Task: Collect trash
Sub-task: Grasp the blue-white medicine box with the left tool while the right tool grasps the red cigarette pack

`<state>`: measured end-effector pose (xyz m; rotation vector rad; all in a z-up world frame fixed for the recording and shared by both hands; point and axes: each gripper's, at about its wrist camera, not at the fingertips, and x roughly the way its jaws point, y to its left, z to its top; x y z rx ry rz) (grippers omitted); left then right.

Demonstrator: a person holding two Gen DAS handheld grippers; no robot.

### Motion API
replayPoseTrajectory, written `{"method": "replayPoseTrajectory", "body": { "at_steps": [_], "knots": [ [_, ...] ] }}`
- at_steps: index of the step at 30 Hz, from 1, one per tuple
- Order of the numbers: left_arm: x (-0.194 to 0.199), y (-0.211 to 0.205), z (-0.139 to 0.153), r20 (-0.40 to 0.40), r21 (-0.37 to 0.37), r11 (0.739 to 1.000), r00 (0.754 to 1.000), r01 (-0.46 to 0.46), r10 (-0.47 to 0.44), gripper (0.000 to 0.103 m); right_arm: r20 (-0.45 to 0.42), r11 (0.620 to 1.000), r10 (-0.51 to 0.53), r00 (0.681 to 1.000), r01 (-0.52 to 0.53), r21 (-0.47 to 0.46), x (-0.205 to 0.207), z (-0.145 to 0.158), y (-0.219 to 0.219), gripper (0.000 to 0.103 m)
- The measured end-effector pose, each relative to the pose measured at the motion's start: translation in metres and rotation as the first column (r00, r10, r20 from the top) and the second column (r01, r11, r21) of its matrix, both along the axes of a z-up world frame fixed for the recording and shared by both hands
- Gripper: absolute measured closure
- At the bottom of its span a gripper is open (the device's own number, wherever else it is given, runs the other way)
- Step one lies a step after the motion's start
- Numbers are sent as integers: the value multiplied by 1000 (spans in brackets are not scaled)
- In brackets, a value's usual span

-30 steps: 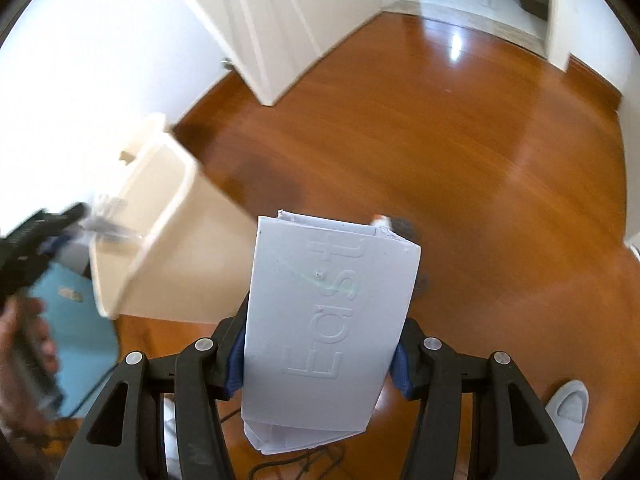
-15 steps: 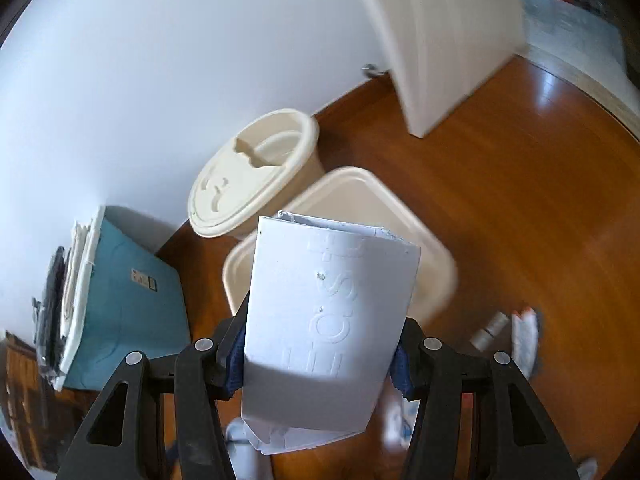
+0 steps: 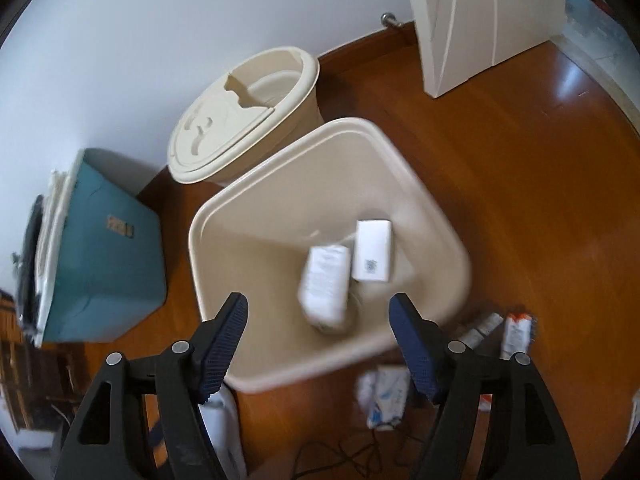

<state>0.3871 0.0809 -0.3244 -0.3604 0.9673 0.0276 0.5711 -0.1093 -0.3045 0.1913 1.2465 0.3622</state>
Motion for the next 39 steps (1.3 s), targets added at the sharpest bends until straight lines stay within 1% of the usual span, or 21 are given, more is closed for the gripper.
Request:
{"method": "replayPoseTrajectory", "body": {
  "at_steps": [3, 5, 7, 8, 11, 13, 16, 19, 21, 23, 24, 25, 26, 27, 28, 30, 31, 33, 35, 37, 39],
  "knots": [
    [-1, -16, -3, -4, 34, 998, 999, 52, -52, 19, -40, 997, 28, 999, -31, -73, -42, 6, -57, 26],
    [-1, -30, -13, -21, 48, 996, 997, 78, -77, 19, -106, 979, 81, 991, -100, -178, -74, -10, -94, 25],
    [-2, -43, -29, -61, 47, 994, 994, 99, -96, 19, -113, 926, 140, 984, -170, -337, -100, -36, -118, 25],
    [-3, -51, -40, -88, 54, 992, 990, 118, -113, 19, -117, 898, 192, 974, -222, -380, -108, -54, -123, 25],
    [-5, -71, -66, -130, 100, 980, 979, 172, -159, 19, -73, 822, 373, 925, -366, -436, -121, -108, -115, 25],
    [-5, -80, -85, -160, 117, 972, 970, 202, -183, 19, -89, 764, 451, 888, -435, -476, -122, -151, -103, 25],
    [-2, -91, -115, -210, 117, 964, 955, 237, -209, 19, -90, 735, 515, 852, -493, -465, -118, -197, -83, 25],
    [3, -98, -145, -256, 121, 959, 942, 255, -218, 19, -70, 686, 598, 799, -555, -470, -121, -221, -65, 25],
    [8, -101, -160, -278, 116, 960, 936, 254, -214, 19, -77, 635, 646, 759, -591, -497, -120, -235, -57, 25],
    [11, -102, -172, -293, 121, 960, 933, 253, -209, 19, -93, 588, 673, 734, -607, -535, -116, -254, -53, 25],
    [12, -103, -177, -297, 119, 961, 932, 252, -207, 19, -106, 573, 675, 730, -609, -548, -112, -264, -54, 26],
    [13, -103, -181, -303, 113, 962, 931, 248, -204, 19, -114, 572, 673, 731, -612, -546, -109, -269, -55, 32],
    [14, -103, -188, -313, 103, 965, 929, 241, -199, 19, -120, 584, 667, 735, -616, -529, -106, -273, -58, 41],
    [16, -103, -193, -321, 96, 967, 927, 236, -194, 19, -120, 602, 655, 746, -611, -513, -103, -273, -60, 42],
    [17, -104, -198, -331, 84, 970, 924, 230, -190, 19, -98, 648, 638, 764, -602, -466, -101, -268, -65, 42],
    [22, -110, -210, -352, 58, 970, 914, 237, -202, 19, -62, 708, 611, 790, -579, -404, -101, -254, -72, 42],
    [26, -118, -215, -361, 72, 963, 907, 258, -216, 19, -34, 734, 598, 801, -565, -377, -103, -241, -77, 42],
    [31, -133, -224, -382, 81, 949, 889, 304, -253, 19, 24, 771, 580, 814, -540, -337, -107, -215, -86, 42],
    [36, -151, -238, -426, 94, 927, 856, 364, -293, 19, 77, 815, 538, 839, -495, -303, -110, -190, -103, 42],
    [38, -159, -247, -446, 113, 918, 845, 379, -294, 19, 91, 852, 486, 869, -447, -273, -107, -177, -122, 42],
    [40, -164, -257, -472, 136, 916, 837, 378, -275, 19, 104, 876, 446, 889, -409, -257, -108, -170, -132, 42]
  ]
}}
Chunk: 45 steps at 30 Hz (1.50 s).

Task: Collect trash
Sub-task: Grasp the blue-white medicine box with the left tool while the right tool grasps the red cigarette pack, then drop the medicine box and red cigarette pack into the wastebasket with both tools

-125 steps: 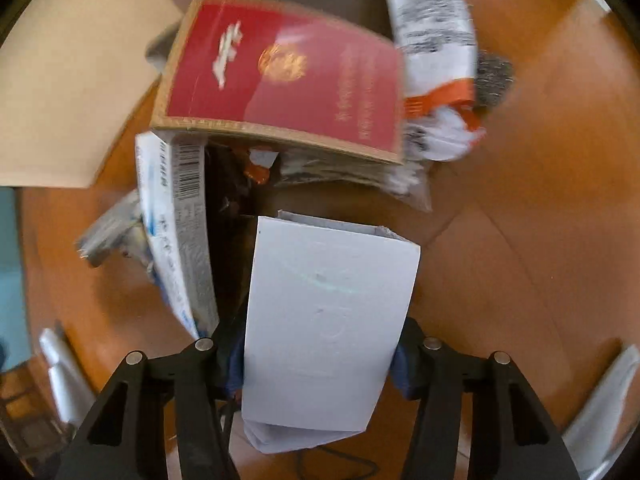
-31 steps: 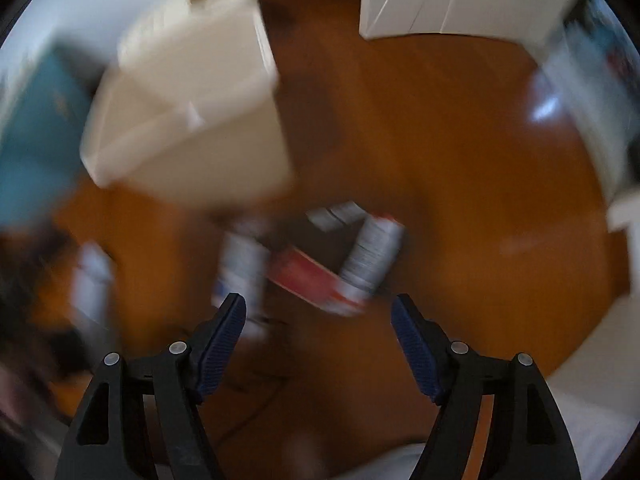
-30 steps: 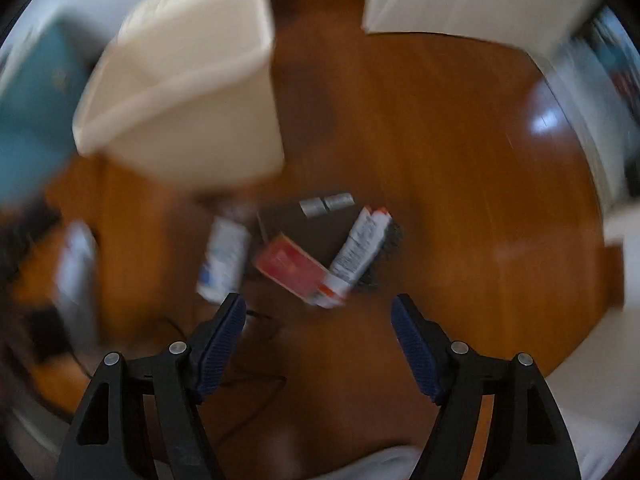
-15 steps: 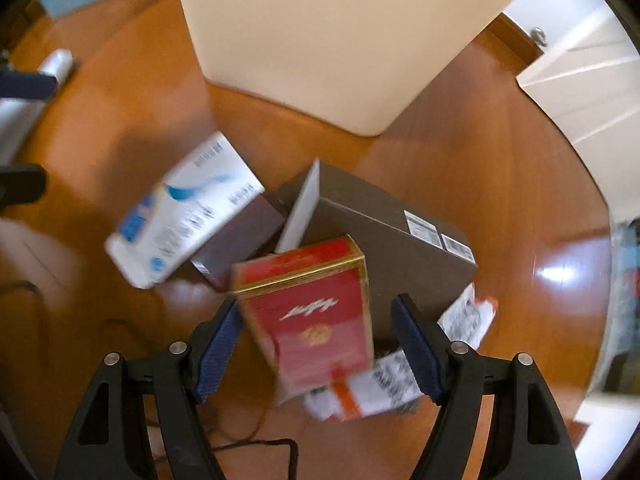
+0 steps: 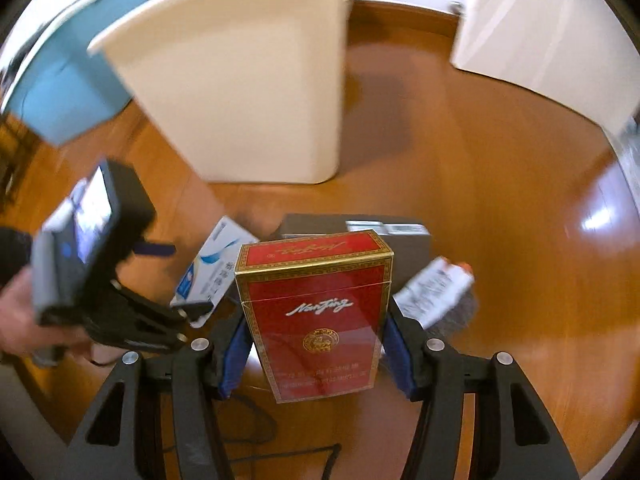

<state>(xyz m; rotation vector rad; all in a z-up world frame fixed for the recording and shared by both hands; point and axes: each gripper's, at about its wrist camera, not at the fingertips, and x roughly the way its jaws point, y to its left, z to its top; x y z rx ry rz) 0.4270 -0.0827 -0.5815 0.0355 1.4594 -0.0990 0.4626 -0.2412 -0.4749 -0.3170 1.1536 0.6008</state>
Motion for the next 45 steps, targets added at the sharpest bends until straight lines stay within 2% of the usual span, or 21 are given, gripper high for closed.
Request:
{"method": "replayPoseTrajectory", "body": {
  "at_steps": [2, 4, 5, 6, 9, 11, 13, 16, 19, 20, 22, 23, 26, 28, 32, 34, 36, 37, 39, 41, 45],
  "knots": [
    [2, -5, -7, -9, 8, 1000, 1000, 0, 0, 19, 8, 999, -38, 999, 38, 28, 5, 5, -10, 42],
    [5, -9, -11, -3, -14, 1000, 1000, -6, 6, 27, 17, 998, -56, 998, 55, 43, 6, 9, -13, 42],
    [5, -9, -7, 19, -28, 1000, 1000, -4, 5, 47, 20, 997, -57, 998, 56, 44, 5, 10, -12, 42],
    [5, -8, -2, 39, -32, 999, 999, -11, 12, 56, 21, 997, -58, 998, 57, 43, 1, 8, -12, 41],
    [7, 1, 4, 12, -103, 993, 998, -57, 58, 57, 13, 998, -57, 998, 57, 33, 1, 6, -13, 41],
    [4, 8, 16, 44, -100, 994, 998, -50, 55, 57, 9, 998, -56, 998, 56, 22, 1, 6, -16, 41],
    [-2, 17, 40, 86, -140, 988, 993, -65, 77, 57, 5, 998, -59, 998, 59, 11, 2, 7, -16, 41],
    [-21, 31, 100, 173, -212, 974, 979, -73, 111, 57, 1, 998, -57, 998, 57, 5, 1, 15, -15, 41],
    [-35, 41, 174, 287, -292, 954, 946, -63, 150, 57, 2, 997, -70, 998, 70, 9, 4, 33, -17, 41],
    [-38, 40, 208, 345, -317, 947, 925, -45, 159, 57, 5, 997, -81, 997, 81, 17, 5, 42, -19, 41],
    [-36, 45, 252, 421, -355, 935, 890, -19, 178, 57, 19, 995, -100, 995, 99, 30, 7, 61, -21, 41],
    [-29, 51, 283, 480, -363, 932, 856, -7, 193, 57, 26, 993, -109, 994, 108, 40, 7, 74, -22, 41],
    [7, 76, 322, 546, -351, 936, 806, -26, 227, 56, 58, 990, -128, 990, 124, 64, 5, 112, -24, 41],
    [37, 92, 326, 543, -337, 940, 806, -46, 234, 56, 74, 988, -137, 988, 131, 83, 2, 136, -25, 41],
    [80, 110, 305, 508, -221, 974, 848, -43, 153, 45, 81, 983, -151, 985, 141, 122, -4, 173, -19, 41],
    [85, 124, 295, 479, -217, 972, 858, -90, 186, 41, 76, 981, -149, 986, 138, 137, -7, 185, -12, 41],
    [81, 128, 283, 461, -224, 964, 856, -144, 235, 24, 64, 978, -148, 987, 137, 155, -5, 193, -3, 41],
    [78, 134, 277, 451, -238, 957, 854, -164, 258, 24, 56, 976, -150, 987, 139, 166, -3, 197, 4, 41],
    [60, 148, 277, 445, -284, 937, 837, -205, 318, 24, 44, 974, -151, 988, 141, 180, 3, 204, 18, 41],
    [36, 162, 283, 453, -325, 907, 798, -268, 398, 24, 47, 971, -151, 987, 139, 195, 10, 209, 34, 41],
    [-1, 179, 274, 429, -355, 860, 753, -366, 498, 24, 52, 964, -147, 988, 131, 232, 25, 218, 75, 41]
  ]
}}
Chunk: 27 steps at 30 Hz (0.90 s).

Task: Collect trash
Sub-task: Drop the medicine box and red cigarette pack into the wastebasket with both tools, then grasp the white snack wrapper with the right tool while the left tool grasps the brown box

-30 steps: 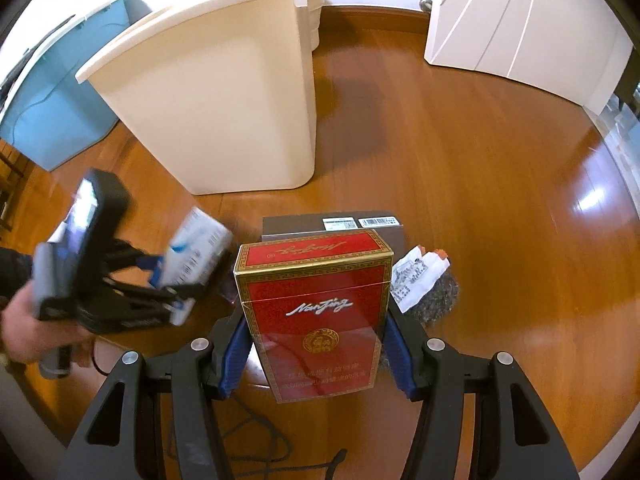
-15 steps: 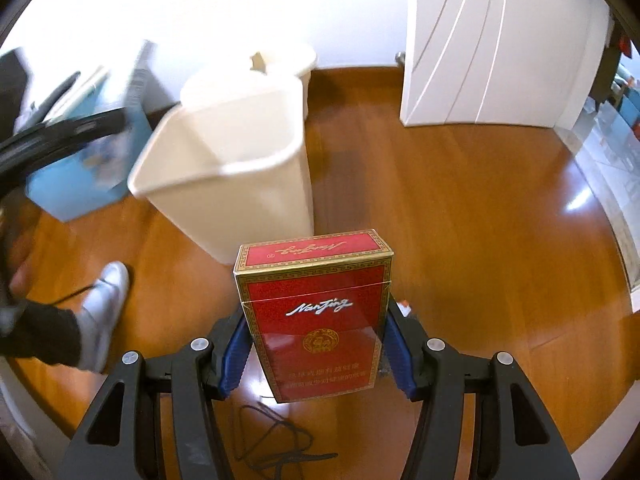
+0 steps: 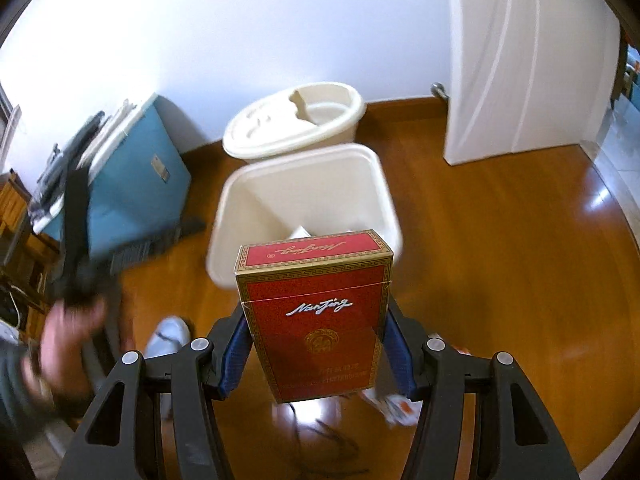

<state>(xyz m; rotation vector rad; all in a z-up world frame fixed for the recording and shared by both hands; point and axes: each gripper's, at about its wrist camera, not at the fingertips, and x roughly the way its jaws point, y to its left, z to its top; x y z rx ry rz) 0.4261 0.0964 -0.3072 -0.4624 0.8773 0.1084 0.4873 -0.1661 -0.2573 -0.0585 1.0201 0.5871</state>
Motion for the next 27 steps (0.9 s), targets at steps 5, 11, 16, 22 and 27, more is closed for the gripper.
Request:
{"method": "replayPoseTrajectory", "body": {
  "at_steps": [5, 11, 16, 22, 27],
  "knots": [
    [-25, 6, -25, -48, 24, 1000, 999, 7, -6, 24, 4, 1000, -13, 1000, 13, 25, 35, 2, 56, 41],
    [-36, 23, -39, -84, 14, 999, 996, -37, 38, 24, -53, 998, -64, 997, 65, 19, 87, -20, 111, 41],
    [-37, 16, -36, -72, 47, 999, 997, -2, 6, 24, -116, 994, -99, 988, 93, -57, 114, -52, 132, 33],
    [-35, -6, -44, -115, 132, 989, 992, 71, -56, 24, -151, 991, -124, 981, 114, -72, 106, -54, 109, 31],
    [-36, -24, -46, -138, 167, 979, 986, 119, -96, 24, -131, 979, -202, 971, 196, -60, 76, -42, 34, 30]
  ]
}}
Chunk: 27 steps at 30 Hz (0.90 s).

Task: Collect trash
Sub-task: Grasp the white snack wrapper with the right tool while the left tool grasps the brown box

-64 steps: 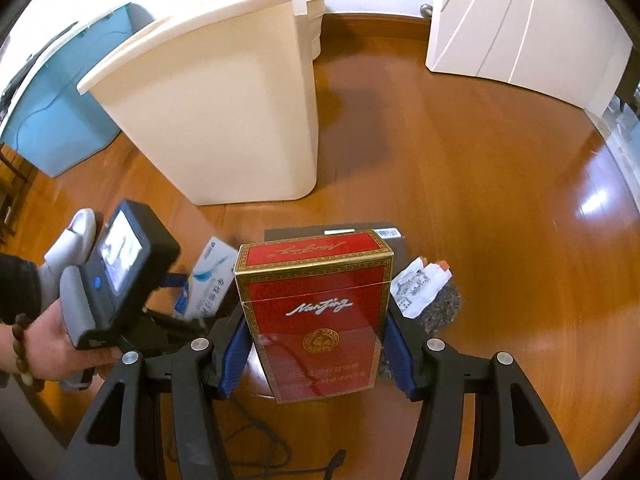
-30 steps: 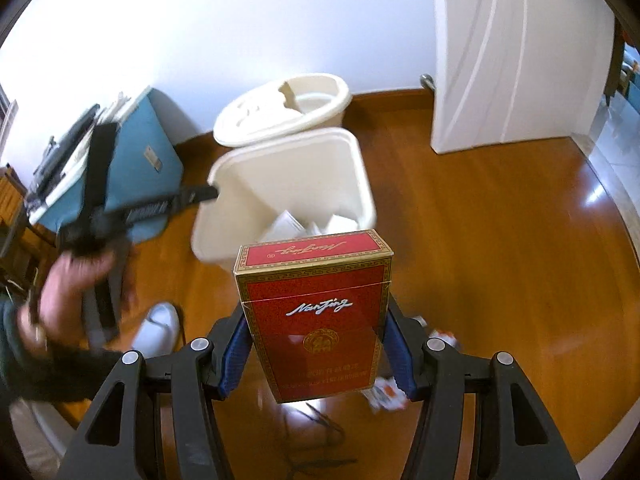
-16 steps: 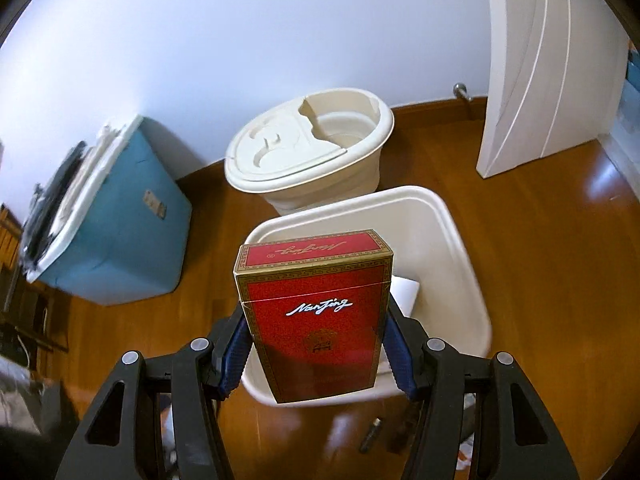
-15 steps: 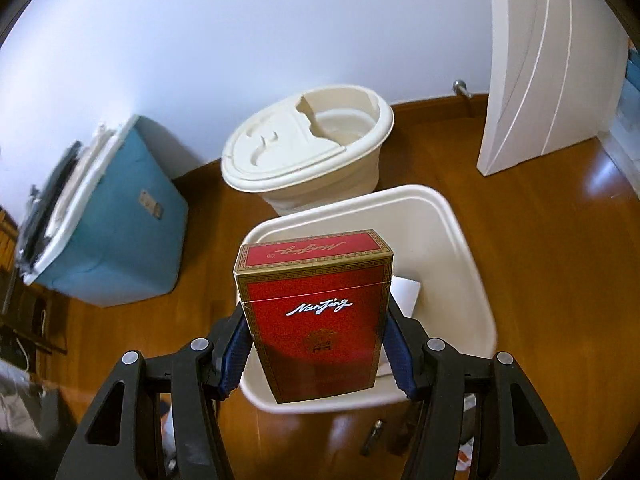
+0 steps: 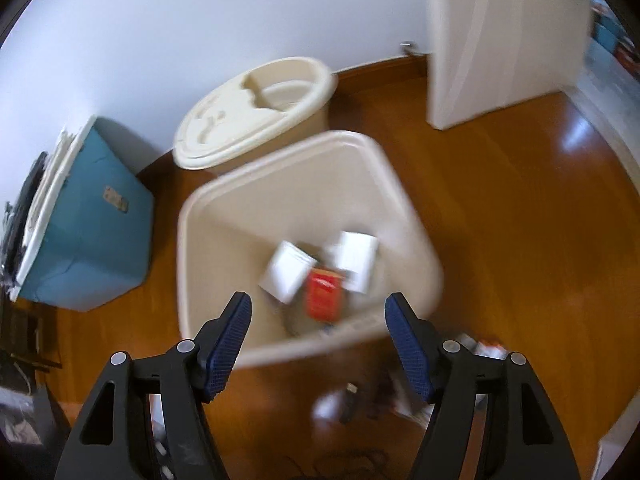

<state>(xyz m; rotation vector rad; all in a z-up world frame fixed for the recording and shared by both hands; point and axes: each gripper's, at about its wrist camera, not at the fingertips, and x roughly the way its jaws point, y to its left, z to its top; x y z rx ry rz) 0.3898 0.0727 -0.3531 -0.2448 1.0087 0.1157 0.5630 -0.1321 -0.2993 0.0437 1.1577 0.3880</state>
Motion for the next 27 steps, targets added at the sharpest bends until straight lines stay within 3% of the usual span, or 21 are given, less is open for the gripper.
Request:
{"method": "replayPoseTrajectory", "body": {
  "at_steps": [4, 7, 12, 15, 17, 21, 25, 27],
  "knots": [
    [-1, -14, -12, -33, 28, 999, 999, 26, -25, 24, -1, 992, -117, 993, 117, -48, -26, -16, -76, 27],
    [-4, -27, -26, -55, 59, 997, 997, 55, -52, 24, -93, 972, -231, 969, 226, -64, -37, -62, -132, 27],
    [-10, -55, -62, -125, 92, 988, 985, 128, -116, 24, -275, 904, -420, 865, 426, -39, -52, -159, -204, 27],
    [-13, -69, -83, -164, 101, 981, 975, 167, -149, 24, -348, 884, -452, 821, 464, -53, -61, -202, -219, 27],
    [-14, -74, -94, -180, 96, 980, 972, 172, -153, 24, -358, 886, -448, 819, 460, -57, -61, -218, -220, 27],
    [-16, -85, -108, -202, 100, 975, 963, 200, -177, 24, -317, 898, -430, 846, 437, -53, -49, -235, -213, 27],
    [-16, -88, -115, -214, 119, 968, 957, 223, -194, 24, -335, 897, -433, 837, 437, -68, -37, -266, -202, 28],
    [-14, -90, -118, -222, 125, 966, 955, 227, -196, 24, -343, 909, -410, 845, 411, -72, -36, -278, -195, 39]
  ]
}}
